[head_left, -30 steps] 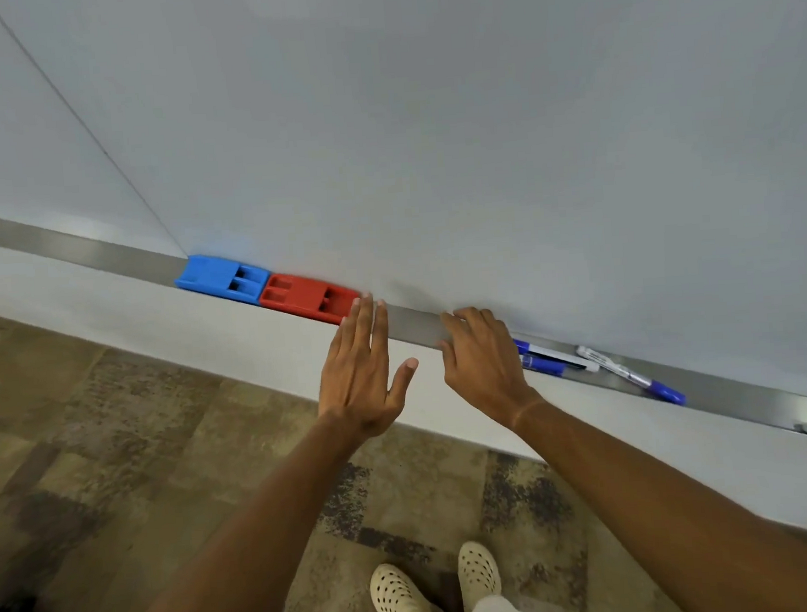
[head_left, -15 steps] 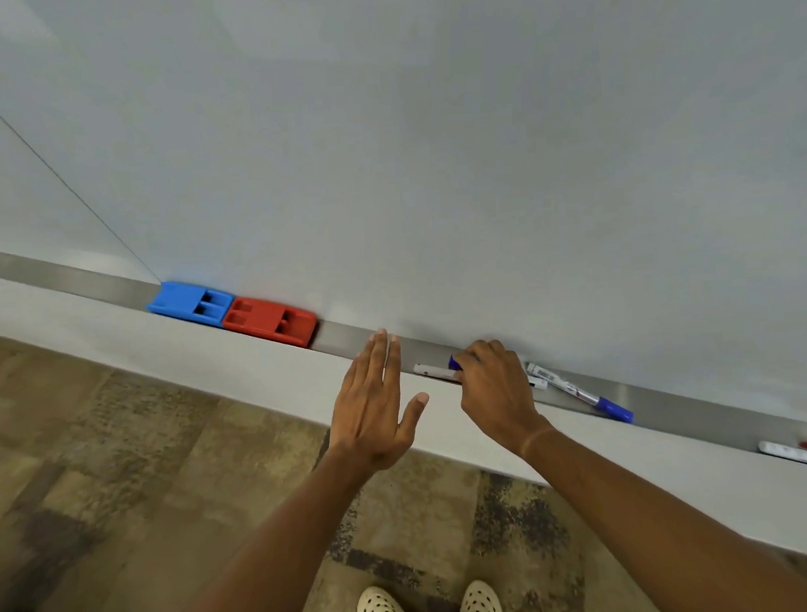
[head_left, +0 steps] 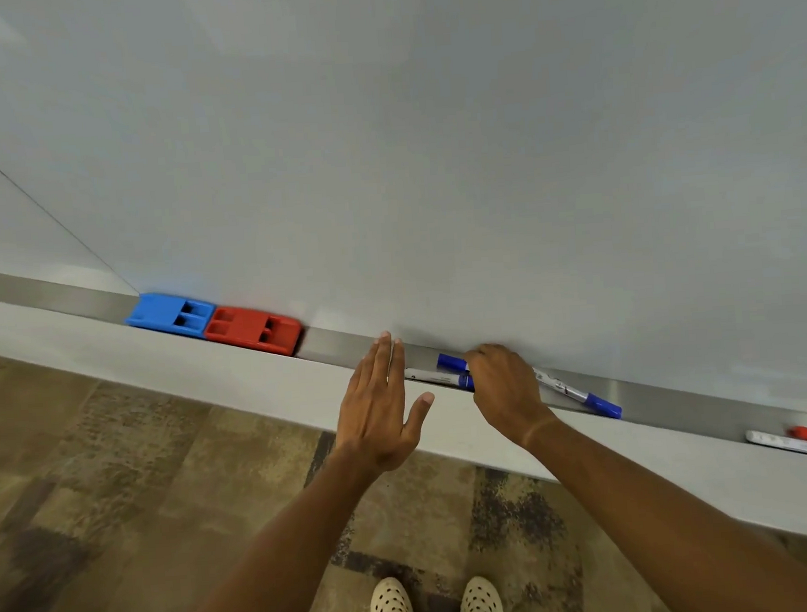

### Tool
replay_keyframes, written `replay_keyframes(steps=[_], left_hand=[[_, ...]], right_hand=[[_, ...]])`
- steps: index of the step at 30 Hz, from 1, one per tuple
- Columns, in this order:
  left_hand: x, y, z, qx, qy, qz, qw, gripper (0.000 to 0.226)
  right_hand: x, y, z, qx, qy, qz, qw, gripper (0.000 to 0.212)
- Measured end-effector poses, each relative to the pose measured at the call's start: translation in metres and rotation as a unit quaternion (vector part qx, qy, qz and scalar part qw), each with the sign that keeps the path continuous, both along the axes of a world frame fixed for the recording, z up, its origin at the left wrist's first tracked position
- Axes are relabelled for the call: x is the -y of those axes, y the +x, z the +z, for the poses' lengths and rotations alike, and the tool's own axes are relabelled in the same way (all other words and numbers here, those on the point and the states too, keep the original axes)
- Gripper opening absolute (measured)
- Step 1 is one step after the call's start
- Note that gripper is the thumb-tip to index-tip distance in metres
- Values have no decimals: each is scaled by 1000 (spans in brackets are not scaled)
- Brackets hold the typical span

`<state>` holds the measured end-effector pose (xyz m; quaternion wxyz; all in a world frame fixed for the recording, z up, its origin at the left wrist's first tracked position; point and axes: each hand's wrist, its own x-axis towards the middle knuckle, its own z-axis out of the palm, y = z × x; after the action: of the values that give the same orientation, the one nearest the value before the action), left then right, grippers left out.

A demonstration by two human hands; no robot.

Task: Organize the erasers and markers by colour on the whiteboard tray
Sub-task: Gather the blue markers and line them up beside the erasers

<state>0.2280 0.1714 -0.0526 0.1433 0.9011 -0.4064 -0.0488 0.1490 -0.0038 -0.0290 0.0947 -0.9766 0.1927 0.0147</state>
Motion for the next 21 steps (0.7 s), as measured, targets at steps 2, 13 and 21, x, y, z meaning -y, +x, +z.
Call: replay_keyframes(steps=[2, 13, 21], left_hand=[[2, 0, -2, -11, -11, -2, 1000, 84], [38, -9, 32, -491, -398, 165, 757, 42], [51, -13, 30, -613, -478, 240, 581, 34]], right_hand=[[0, -1, 0, 6, 4, -5, 1000, 23], [-35, 4, 31, 228, 415, -81, 877, 23], [-55, 1, 29, 208, 472, -103, 851, 22]])
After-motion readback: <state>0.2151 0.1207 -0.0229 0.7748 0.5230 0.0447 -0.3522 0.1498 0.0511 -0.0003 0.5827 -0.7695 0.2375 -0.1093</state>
